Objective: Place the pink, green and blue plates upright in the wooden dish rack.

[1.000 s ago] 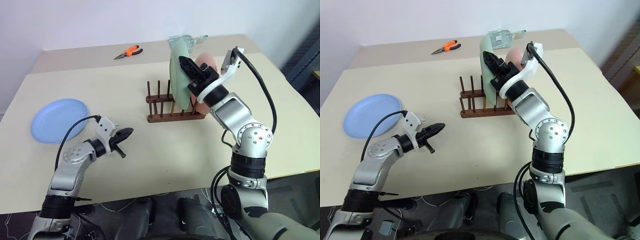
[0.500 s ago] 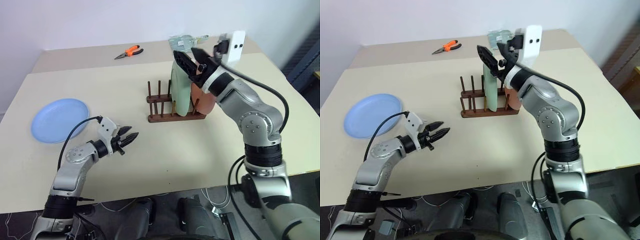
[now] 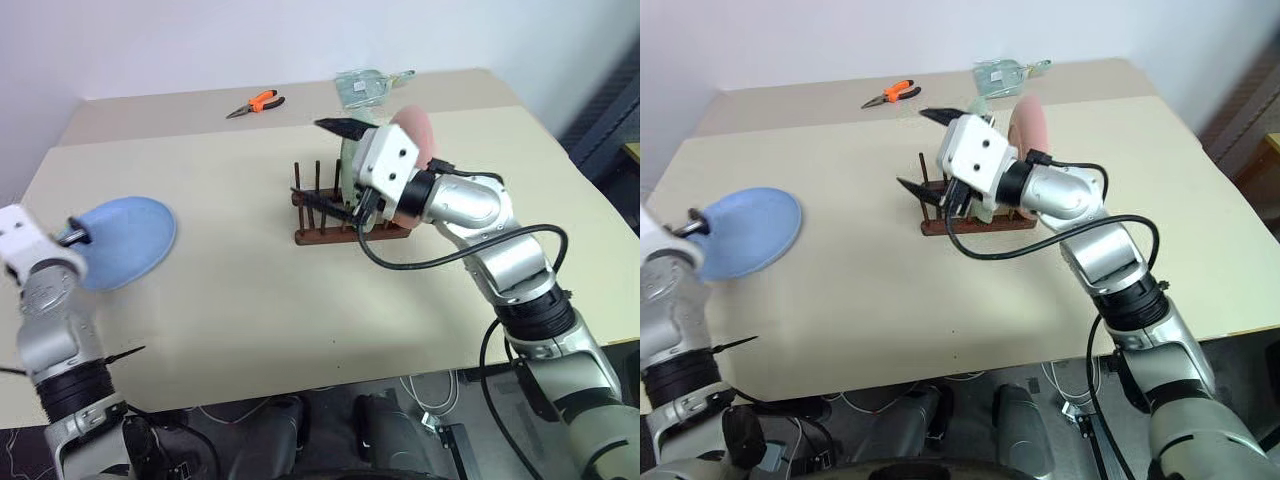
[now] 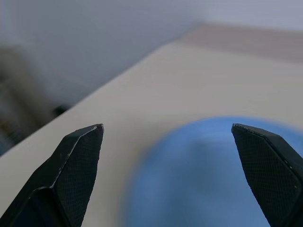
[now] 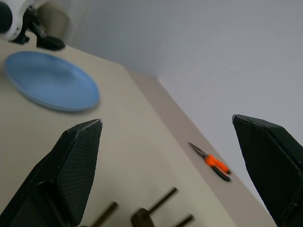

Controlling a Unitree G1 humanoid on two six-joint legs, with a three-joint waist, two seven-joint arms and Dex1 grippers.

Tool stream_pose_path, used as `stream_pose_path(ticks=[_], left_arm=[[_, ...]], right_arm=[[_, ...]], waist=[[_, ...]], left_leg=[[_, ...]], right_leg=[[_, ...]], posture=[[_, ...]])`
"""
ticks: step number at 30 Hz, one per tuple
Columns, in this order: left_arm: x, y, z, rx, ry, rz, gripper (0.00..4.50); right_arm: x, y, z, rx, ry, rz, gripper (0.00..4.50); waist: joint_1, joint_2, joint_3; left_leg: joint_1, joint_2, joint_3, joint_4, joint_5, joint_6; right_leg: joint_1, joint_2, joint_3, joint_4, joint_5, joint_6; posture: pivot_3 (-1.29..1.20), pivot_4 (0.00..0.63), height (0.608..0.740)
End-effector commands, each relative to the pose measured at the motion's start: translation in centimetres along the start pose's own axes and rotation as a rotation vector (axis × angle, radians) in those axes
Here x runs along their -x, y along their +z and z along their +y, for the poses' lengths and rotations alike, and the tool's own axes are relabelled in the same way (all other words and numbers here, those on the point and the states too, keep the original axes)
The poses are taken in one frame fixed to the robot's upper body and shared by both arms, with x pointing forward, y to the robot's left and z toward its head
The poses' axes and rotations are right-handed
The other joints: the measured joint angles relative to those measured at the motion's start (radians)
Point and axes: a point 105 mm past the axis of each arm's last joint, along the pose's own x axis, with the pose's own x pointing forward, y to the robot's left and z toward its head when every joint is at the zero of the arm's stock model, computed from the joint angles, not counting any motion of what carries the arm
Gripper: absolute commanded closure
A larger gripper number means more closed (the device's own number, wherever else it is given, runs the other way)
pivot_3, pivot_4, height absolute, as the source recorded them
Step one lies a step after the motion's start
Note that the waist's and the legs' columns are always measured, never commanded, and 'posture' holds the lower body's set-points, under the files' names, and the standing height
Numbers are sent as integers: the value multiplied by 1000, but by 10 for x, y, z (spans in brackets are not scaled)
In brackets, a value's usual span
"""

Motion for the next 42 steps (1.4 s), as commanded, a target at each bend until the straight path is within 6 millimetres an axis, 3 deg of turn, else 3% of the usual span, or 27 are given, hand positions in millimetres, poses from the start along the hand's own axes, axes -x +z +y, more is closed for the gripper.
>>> stream_pose_path(ticks=[1,6,9,16,22,24,26,29,32,37,40,42], left_arm=[[11,-3,6,162,-14,75,49],[23,-34,-11,399,-131,271,49],[26,-39,-16,467,-165,303,852],[20,-43,-24,527,-187,346,4424],[28,28,-76,409,-468,53,4469],[51,69,-115,352,-664,-67,4469],[77,92,-146,250,-815,-137,4469],[101,102,-169,159,-939,-177,4469],[123,105,-186,101,-1048,-188,4469],[134,108,-191,95,-1106,-193,4469],[135,108,-188,100,-1103,-191,4500],[135,108,-186,102,-1102,-191,4500]], right_arm=[[-5,11,2,27,17,-57,8],[-6,11,6,24,28,-74,8],[-6,11,8,26,23,-80,0],[-1,5,9,16,8,-55,0],[-1,3,7,102,-5,-26,0],[-6,3,16,163,27,-20,0],[-12,2,26,220,60,-19,0],[-20,-2,34,293,84,-12,0],[-34,-12,29,385,64,19,0],[-47,-28,9,518,1,87,0],[-48,-35,9,526,10,101,807],[-48,-37,10,534,17,106,1831]], waist=[[9,-2,0],[9,-7,-3],[6,-8,-3],[6,-8,-3],[8,-8,-3],[8,-11,-2],[5,-12,-2],[-4,-11,-3],[-23,-10,-3],[-21,-11,-2],[-19,-11,-2],[-17,-11,-2]], left_leg=[[0,0,-1,1,0,0],[0,-1,-3,3,0,-1],[2,0,-3,1,0,-2],[2,0,-3,1,1,-3],[2,-1,-3,1,1,-3],[2,-1,-3,1,1,-3],[1,0,-4,1,2,-5],[1,0,-1,-1,4,-8],[2,0,0,-3,5,-9],[2,1,0,-4,7,-13],[2,1,0,-4,7,-13],[2,1,0,-4,7,-13]], right_leg=[[-1,0,-1,0,0,0],[1,0,-3,-1,0,1],[2,0,-3,0,0,1],[3,0,-2,0,0,0],[3,0,-3,0,1,0],[3,0,-3,0,1,-1],[3,0,-3,0,1,-1],[3,0,-1,0,1,-1],[3,1,1,0,1,-1],[0,3,1,2,2,-2],[1,3,1,1,2,-2],[1,2,1,1,2,-2]], posture=[[0,150,727],[0,150,727],[0,150,727],[0,150,727],[0,150,727],[0,150,727],[0,150,727],[0,150,727],[0,150,727],[0,150,727],[0,150,727],[0,150,727]])
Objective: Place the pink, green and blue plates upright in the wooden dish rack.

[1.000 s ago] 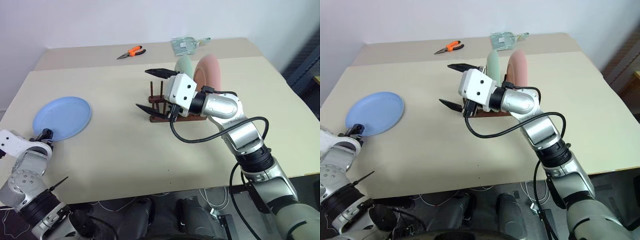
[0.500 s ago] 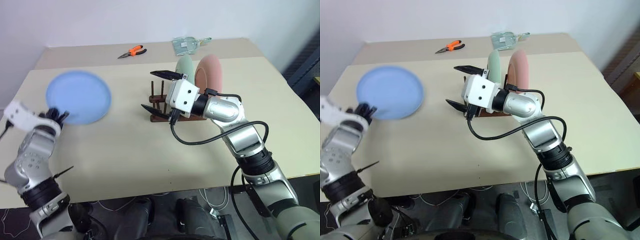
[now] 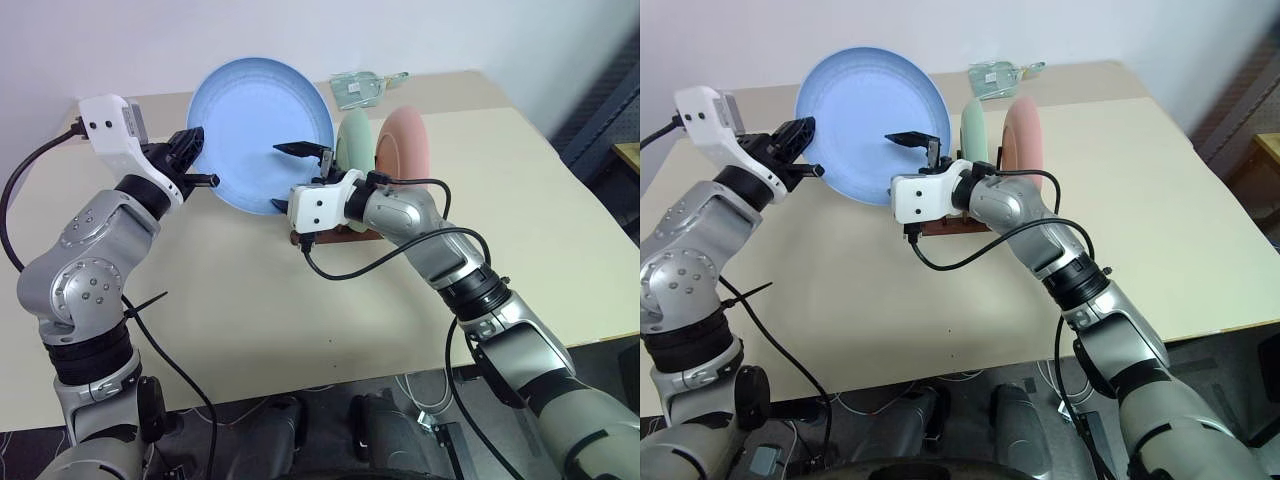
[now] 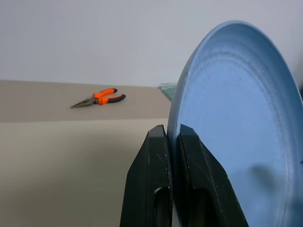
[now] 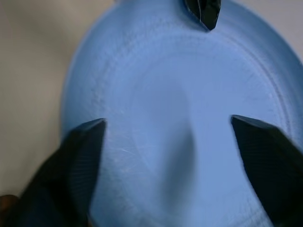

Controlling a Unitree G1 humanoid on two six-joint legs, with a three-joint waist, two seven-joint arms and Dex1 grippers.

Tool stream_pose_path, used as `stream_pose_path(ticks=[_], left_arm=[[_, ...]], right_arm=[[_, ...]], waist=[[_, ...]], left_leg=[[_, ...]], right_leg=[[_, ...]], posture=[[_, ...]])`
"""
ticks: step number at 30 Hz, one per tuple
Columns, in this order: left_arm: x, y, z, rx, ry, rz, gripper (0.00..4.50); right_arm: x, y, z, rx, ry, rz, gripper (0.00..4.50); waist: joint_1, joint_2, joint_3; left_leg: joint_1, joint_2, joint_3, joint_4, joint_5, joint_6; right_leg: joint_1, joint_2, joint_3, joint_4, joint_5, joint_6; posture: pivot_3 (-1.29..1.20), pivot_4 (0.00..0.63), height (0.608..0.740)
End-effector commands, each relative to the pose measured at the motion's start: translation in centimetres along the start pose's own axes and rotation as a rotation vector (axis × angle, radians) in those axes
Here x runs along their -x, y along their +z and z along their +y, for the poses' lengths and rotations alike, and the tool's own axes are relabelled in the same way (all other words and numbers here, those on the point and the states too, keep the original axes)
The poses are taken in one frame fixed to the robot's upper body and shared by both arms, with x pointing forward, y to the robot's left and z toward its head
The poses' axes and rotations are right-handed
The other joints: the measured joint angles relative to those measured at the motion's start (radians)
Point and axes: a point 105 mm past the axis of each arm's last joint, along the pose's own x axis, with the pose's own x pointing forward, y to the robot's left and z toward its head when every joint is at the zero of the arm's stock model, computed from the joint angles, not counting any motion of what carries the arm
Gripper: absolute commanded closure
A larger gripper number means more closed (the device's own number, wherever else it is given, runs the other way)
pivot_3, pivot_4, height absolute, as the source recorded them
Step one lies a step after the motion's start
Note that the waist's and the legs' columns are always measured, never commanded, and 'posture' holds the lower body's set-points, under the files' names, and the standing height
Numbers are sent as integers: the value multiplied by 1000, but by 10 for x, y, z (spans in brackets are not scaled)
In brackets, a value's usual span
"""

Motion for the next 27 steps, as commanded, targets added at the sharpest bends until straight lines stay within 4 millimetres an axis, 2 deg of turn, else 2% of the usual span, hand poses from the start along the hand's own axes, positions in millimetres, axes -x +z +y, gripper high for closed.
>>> stream_pose_path(ticks=[1,4,6,7,9,10,12,14,19,27], left_arm=[[7,19,-4,-17,-17,-73,4500],[8,17,-1,-13,-8,-65,4500],[7,16,1,-18,0,-61,4500],[7,15,3,-20,6,-59,4500],[7,14,7,-18,20,-57,4500],[7,14,10,-20,34,-55,4500],[6,13,17,-28,68,-53,4500],[5,15,23,-25,97,-61,4500],[3,21,20,-27,85,-85,4500],[5,26,2,-29,6,-97,4500]], right_arm=[[-1,6,-7,36,-24,-25,2310],[0,6,-9,38,-36,-29,3872],[1,6,-14,30,-54,-29,4431],[3,7,-18,9,-68,-35,4235],[8,12,-26,-12,-87,-61,3497],[11,20,-28,-33,-92,-108,3031],[19,35,-26,-69,-56,-185,1946],[24,41,-14,-59,18,-203,1098],[21,36,5,-43,85,-163,1098],[2,6,7,46,32,-8,1098]], waist=[[1,0,0],[-1,0,0],[-1,0,0],[-1,0,0],[-1,0,0],[0,0,0],[0,0,0],[0,0,0],[0,0,0],[0,0,0]], left_leg=[[0,0,0,0,0,0],[0,0,0,1,0,0],[0,0,0,1,0,0],[0,0,0,1,0,0],[0,0,0,1,0,0],[0,0,0,1,0,0],[0,0,-1,0,0,0],[0,0,-1,0,0,0],[0,0,-1,1,0,0],[0,0,-1,1,0,0]], right_leg=[[0,0,0,0,0,0],[0,0,0,0,0,0],[0,0,0,0,0,0],[0,0,0,0,0,0],[0,0,0,0,0,0],[0,0,0,0,0,0],[1,0,0,0,0,0],[1,0,0,0,0,0],[1,0,-1,0,0,0],[0,0,-1,0,0,0]], posture=[[0,150,727],[0,150,727],[0,150,727],[0,150,727],[0,150,727],[0,150,727],[0,150,727],[0,150,727],[0,150,727],[0,150,727]])
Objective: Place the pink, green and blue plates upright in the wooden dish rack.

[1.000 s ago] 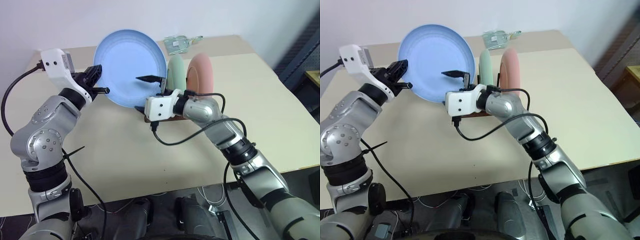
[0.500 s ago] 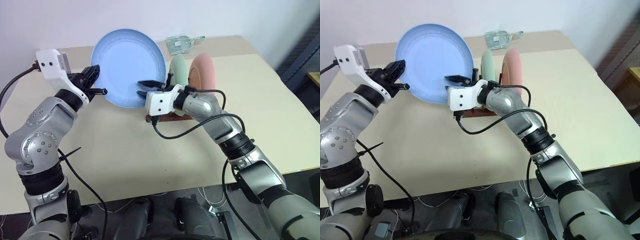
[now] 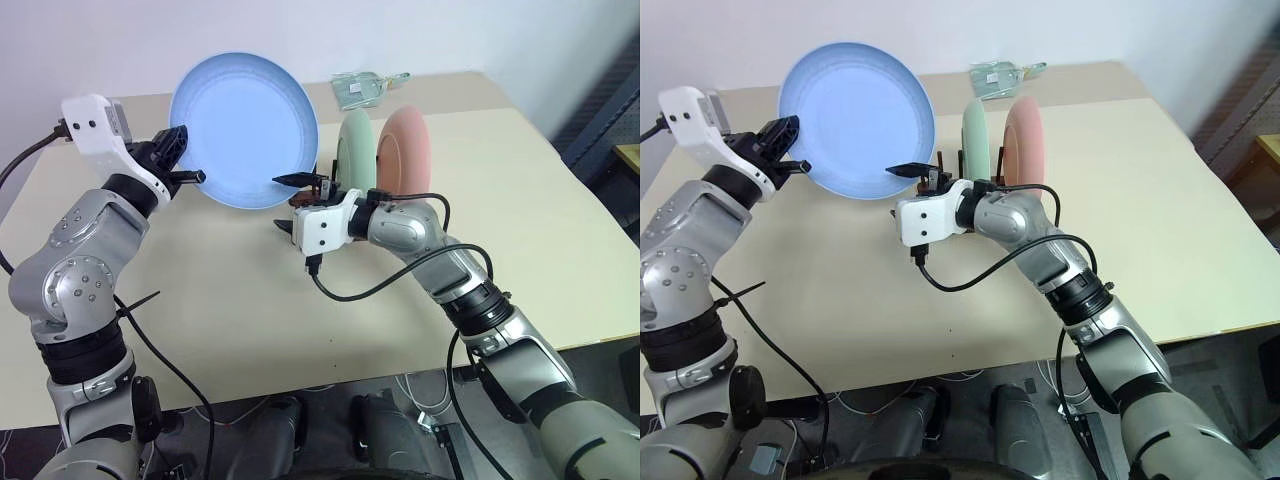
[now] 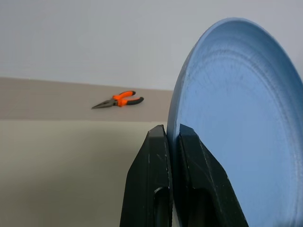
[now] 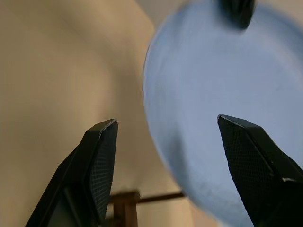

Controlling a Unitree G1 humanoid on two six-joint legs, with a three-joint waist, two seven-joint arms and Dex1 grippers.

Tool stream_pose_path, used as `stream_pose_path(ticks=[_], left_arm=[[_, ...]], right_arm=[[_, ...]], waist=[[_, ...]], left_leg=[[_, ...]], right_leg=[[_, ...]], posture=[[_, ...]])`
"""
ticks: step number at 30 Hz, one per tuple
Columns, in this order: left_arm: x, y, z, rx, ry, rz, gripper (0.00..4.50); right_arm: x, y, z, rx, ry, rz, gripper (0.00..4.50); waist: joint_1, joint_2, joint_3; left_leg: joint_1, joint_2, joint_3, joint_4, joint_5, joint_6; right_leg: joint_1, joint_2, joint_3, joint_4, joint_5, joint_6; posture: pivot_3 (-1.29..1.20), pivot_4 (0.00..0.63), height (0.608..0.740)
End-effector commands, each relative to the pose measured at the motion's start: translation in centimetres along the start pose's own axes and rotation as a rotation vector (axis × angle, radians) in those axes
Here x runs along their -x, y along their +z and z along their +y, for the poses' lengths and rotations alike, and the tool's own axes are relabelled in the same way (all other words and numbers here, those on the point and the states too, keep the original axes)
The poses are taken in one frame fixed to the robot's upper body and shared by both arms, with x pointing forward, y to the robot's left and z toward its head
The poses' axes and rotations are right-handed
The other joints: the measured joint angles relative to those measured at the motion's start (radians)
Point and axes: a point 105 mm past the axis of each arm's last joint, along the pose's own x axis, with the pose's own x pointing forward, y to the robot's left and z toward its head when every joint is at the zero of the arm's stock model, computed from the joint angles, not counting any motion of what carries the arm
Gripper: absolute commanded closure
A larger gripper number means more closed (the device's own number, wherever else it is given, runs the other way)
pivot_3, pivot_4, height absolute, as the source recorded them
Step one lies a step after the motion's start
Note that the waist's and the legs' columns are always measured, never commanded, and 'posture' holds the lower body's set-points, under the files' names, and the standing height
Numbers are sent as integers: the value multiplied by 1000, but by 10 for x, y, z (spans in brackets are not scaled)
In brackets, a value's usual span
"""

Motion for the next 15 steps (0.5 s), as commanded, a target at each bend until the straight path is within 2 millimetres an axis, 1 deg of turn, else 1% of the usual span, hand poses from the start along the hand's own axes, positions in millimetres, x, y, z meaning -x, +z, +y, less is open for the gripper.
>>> stream_pose_path(ticks=[1,3,4,5,8,9,11,12,13,15], left_arm=[[6,21,-16,-33,-60,-76,4500],[7,21,-17,-35,-63,-75,4500],[8,22,-18,-35,-64,-76,4500],[8,22,-18,-33,-66,-78,4500],[8,24,-19,-9,-79,-88,4500],[9,24,-20,8,-88,-96,4167],[9,26,-21,33,-96,-108,3446],[9,27,-20,45,-90,-118,2989],[8,34,-17,72,-74,-154,2424],[11,62,0,152,11,-315,1463]], right_arm=[[-7,2,-18,84,-71,11,1098],[-8,0,-20,88,-83,20,1606],[-8,-1,-22,89,-90,22,1937],[-8,-1,-23,91,-95,21,2370],[-8,0,-25,109,-108,16,3936],[-8,1,-26,117,-112,12,4463],[-8,3,-26,135,-115,3,4500],[-8,4,-26,147,-117,-2,4500],[-8,5,-26,155,-119,-6,4500],[-8,8,-26,170,-130,-14,4500]], waist=[[0,0,0],[0,0,0],[0,0,0],[0,0,0],[0,0,0],[0,0,0],[0,0,0],[0,0,0],[1,0,0],[1,0,0]], left_leg=[[0,0,0,0,0,0],[0,0,0,0,0,0],[0,0,0,0,0,0],[0,0,0,0,0,0],[0,0,0,0,0,0],[0,0,0,0,0,0],[0,0,0,0,0,0],[0,0,0,0,0,0],[0,0,0,0,0,0],[0,0,0,0,0,0]], right_leg=[[0,0,0,0,0,0],[0,0,0,0,0,0],[0,0,0,0,0,0],[0,0,0,0,0,0],[0,0,0,0,0,0],[0,0,0,0,0,0],[0,0,0,0,0,0],[0,0,0,0,0,0],[0,0,0,0,0,0],[0,0,0,0,0,0]], posture=[[0,150,727],[0,150,727],[0,150,727],[0,150,727],[0,150,727],[0,150,727],[0,150,727],[0,150,727],[0,150,727],[0,150,727]])
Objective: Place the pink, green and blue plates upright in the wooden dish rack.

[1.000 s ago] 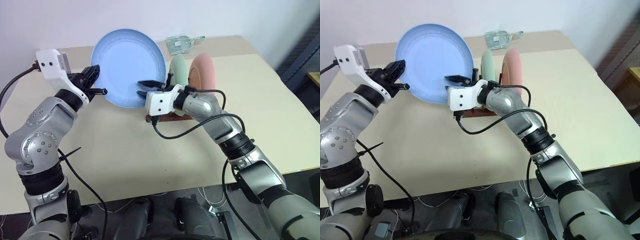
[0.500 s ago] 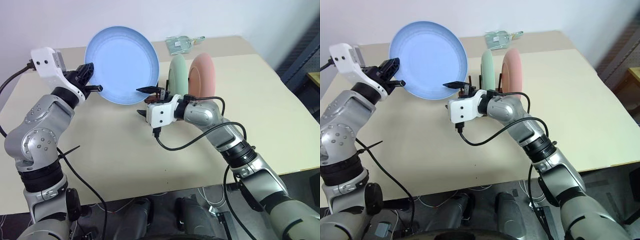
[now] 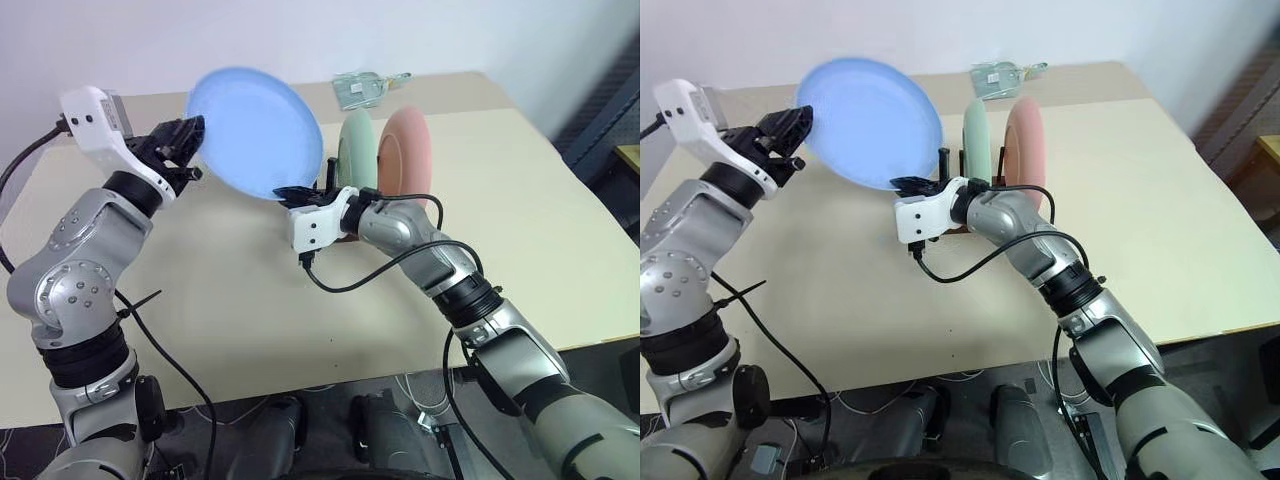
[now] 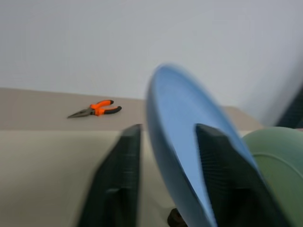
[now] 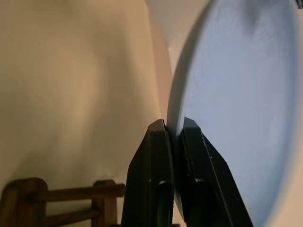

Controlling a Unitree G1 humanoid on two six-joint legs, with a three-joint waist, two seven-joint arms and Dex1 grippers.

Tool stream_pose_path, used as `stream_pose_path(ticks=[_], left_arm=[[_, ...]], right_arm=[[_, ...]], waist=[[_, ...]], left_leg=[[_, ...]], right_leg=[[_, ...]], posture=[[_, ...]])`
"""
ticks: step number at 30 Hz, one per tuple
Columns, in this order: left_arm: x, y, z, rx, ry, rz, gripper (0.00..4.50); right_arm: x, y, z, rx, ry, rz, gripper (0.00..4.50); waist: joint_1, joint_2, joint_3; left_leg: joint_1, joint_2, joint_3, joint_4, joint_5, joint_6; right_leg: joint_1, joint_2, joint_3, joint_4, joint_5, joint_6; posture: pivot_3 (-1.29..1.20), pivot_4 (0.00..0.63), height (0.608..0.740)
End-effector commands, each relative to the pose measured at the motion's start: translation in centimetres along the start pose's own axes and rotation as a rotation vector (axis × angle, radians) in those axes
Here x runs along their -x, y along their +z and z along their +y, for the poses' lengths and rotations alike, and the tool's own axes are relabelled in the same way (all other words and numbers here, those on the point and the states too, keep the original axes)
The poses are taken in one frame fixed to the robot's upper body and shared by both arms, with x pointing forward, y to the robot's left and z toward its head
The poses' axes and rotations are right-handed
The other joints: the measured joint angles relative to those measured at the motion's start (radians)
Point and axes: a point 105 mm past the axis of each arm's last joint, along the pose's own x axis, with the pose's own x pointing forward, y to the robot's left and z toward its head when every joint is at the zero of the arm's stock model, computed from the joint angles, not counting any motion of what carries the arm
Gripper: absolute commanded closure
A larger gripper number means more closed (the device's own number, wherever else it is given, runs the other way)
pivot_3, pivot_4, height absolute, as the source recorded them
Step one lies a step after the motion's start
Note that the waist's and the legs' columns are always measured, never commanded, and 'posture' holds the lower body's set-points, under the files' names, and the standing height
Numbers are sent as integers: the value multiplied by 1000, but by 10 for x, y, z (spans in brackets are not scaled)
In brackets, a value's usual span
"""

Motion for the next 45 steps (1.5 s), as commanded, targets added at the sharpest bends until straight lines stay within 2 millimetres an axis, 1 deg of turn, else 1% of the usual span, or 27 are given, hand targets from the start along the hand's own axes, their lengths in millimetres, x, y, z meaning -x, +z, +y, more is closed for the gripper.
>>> stream_pose_path(ticks=[1,2,3,4,5,6,7,9,10,11,12,13,14,15,16,17,18,19,21,24,33,38,41,43,44,45], left_arm=[[9,68,24,114,127,-349,1463],[14,80,39,156,188,-424,1463],[19,88,51,172,244,-473,1463],[24,93,62,156,301,-500,1463],[29,96,75,90,371,-506,1463],[35,96,85,17,420,-501,1463],[39,88,95,-82,468,-461,1463],[43,79,104,-184,501,-412,1463],[43,70,108,-211,508,-379,1463],[44,51,112,-243,507,-315,1463],[45,23,114,-294,485,-218,1463],[45,-5,110,-327,444,-129,1463],[46,-22,106,-345,413,-77,1463],[46,-46,92,-387,320,-8,1463],[47,-61,81,-411,255,31,1463],[51,-88,65,-410,156,107,1463],[56,-106,54,-402,90,156,1463],[61,-120,44,-397,32,190,1463],[67,-134,32,-388,-39,226,1463],[70,-142,23,-366,-78,243,1463],[71,-145,20,-363,-92,251,1463],[71,-148,15,-366,-109,255,1463],[71,-149,13,-362,-117,256,1463],[71,-150,11,-364,-124,258,1352],[71,-151,10,-364,-126,259,1352],[71,-151,10,-363,-127,260,1352]], right_arm=[[1,14,-24,60,-89,-53,4500],[1,15,-26,62,-101,-57,4500],[2,17,-27,64,-114,-64,4500],[3,18,-30,64,-129,-73,4500],[5,22,-35,39,-168,-93,4500],[8,26,-43,4,-214,-118,4500],[13,31,-52,-62,-270,-157,4500],[19,37,-60,-134,-322,-198,4500],[22,39,-64,-188,-344,-220,4500],[27,45,-70,-317,-368,-275,4500],[35,51,-74,-514,-385,-344,4500],[40,57,-76,-676,-377,-413,4500],[44,62,-76,-773,-362,-457,4500],[46,62,-74,-948,-356,-492,4500],[48,62,-73,-1058,-346,-510,4500],[49,61,-65,-1188,-321,-520,4500],[50,61,-60,-1272,-298,-524,4500],[50,60,-55,-1318,-293,-508,4500],[51,57,-51,-1381,-299,-483,4500],[51,55,-49,-1428,-304,-459,4500],[47,41,-45,-1441,-340,-381,4500],[41,27,-38,-1485,-349,-310,4500],[38,21,-33,-1547,-330,-283,4500],[37,15,-36,-1555,-347,-268,3808],[36,14,-38,-1541,-354,-260,3539],[36,13,-40,-1524,-360,-254,3103]], waist=[[1,-1,1],[1,-1,0],[-2,-1,1],[-6,-1,0],[-7,-1,0],[-7,-1,0],[-5,-1,0],[-4,-1,0],[-2,-1,0],[2,-1,0],[5,-2,-1],[6,-2,-1],[7,-1,-1],[8,-1,-1],[11,-2,-1],[12,-1,-1],[12,-1,-1],[13,0,-1],[13,0,0],[15,2,1],[14,4,0],[15,4,0],[15,4,0],[13,4,0],[13,4,0],[13,4,0]], left_leg=[[0,0,0,0,0,0],[0,0,0,0,0,-1],[0,0,0,0,0,-1],[0,0,0,-1,0,-1],[0,0,0,-1,0,-1],[0,0,1,-2,1,-1],[0,0,1,-3,1,-1],[0,0,1,-4,2,0],[0,0,1,-4,2,0],[0,0,1,-4,2,0],[0,0,-1,-3,1,-1],[0,0,-2,-3,1,-1],[1,0,-2,-3,0,0],[1,0,-2,-3,0,0],[1,-1,-2,-2,-2,3],[1,-1,-2,-2,-5,8],[1,-1,-2,-1,-5,8],[1,0,-2,-2,-5,8],[1,0,-1,-3,-5,8],[1,0,-1,-5,-5,7],[1,1,-1,-7,-4,7],[1,1,-1,-7,-4,7],[1,1,-1,-7,-4,7],[1,1,-1,-7,-4,7],[1,1,-1,-7,-4,7],[1,1,-1,-7,-4,7]], right_leg=[[0,0,0,0,0,0],[0,0,0,0,0,0],[0,0,-1,0,0,0],[0,0,0,0,0,0],[-1,0,0,0,0,0],[-1,0,1,0,0,0],[-2,0,1,0,0,0],[-2,1,2,0,0,0],[-2,1,2,0,0,0],[-2,1,2,0,0,0],[-1,1,1,0,0,0],[0,1,1,-1,0,-1],[1,1,1,-1,0,-1],[1,1,1,-2,0,-1],[1,1,1,-1,0,-1],[1,1,1,-1,0,-1],[1,1,1,-1,0,-1],[1,1,1,-1,0,-2],[-1,0,2,-1,-1,-4],[-3,0,2,0,-1,-6],[-6,0,1,-1,-1,-4],[-6,0,1,-1,-1,-4],[-6,0,1,-1,-1,-4],[-6,0,1,-1,-1,-4],[-6,0,1,0,-1,-4],[-6,0,1,0,-1,-4]], posture=[[0,150,727],[0,150,727],[0,150,727],[0,150,727],[0,150,727],[0,150,727],[0,150,727],[0,150,727],[0,150,727],[0,150,727],[0,150,727],[0,150,727],[0,150,727],[0,150,727],[0,150,727],[0,150,727],[0,150,727],[0,150,727],[0,150,727],[0,150,727],[0,150,727],[0,150,727],[0,150,727],[0,150,727],[0,150,727],[0,150,727]])
